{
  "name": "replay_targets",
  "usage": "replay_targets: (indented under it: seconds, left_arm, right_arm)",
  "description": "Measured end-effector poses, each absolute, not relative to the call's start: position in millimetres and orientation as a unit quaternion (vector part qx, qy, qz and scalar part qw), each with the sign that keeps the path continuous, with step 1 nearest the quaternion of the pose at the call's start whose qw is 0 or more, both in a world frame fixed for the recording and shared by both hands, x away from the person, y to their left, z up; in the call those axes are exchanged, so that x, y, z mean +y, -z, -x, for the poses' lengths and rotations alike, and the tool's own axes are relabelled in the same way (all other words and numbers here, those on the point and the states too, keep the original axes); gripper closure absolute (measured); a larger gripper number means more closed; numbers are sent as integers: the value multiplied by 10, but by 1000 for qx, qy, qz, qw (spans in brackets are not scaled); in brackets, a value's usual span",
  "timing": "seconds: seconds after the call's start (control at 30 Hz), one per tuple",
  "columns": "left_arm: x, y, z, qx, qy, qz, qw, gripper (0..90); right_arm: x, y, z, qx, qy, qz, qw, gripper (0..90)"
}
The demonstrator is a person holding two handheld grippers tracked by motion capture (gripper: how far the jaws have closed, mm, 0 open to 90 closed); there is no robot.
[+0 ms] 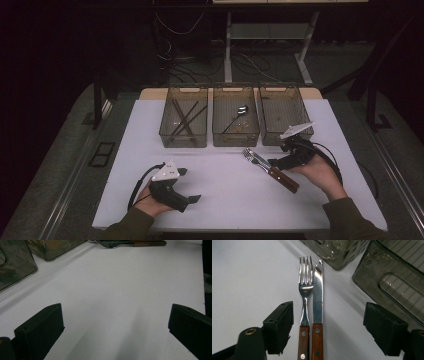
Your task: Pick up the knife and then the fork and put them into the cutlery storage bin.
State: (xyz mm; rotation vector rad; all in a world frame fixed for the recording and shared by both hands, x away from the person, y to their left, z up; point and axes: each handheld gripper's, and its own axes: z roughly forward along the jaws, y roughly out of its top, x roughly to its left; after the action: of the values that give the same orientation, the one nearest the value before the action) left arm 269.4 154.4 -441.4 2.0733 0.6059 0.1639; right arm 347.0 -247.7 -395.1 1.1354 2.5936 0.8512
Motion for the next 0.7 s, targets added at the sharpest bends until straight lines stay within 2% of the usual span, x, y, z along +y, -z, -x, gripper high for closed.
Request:
replay_targets:
  seconds: [0.3, 0.7]
  left_arm:
    - [1544, 4416, -2694, 246, -67, -846, 469, 0]
    - [1545, 4413, -2692, 247, -67, -845, 469, 0]
  right_arm:
    - [-2407, 3956, -3579, 894, -229, -379, 71, 439]
    - [-2308, 4027, -3640, 916, -173, -360, 27, 635]
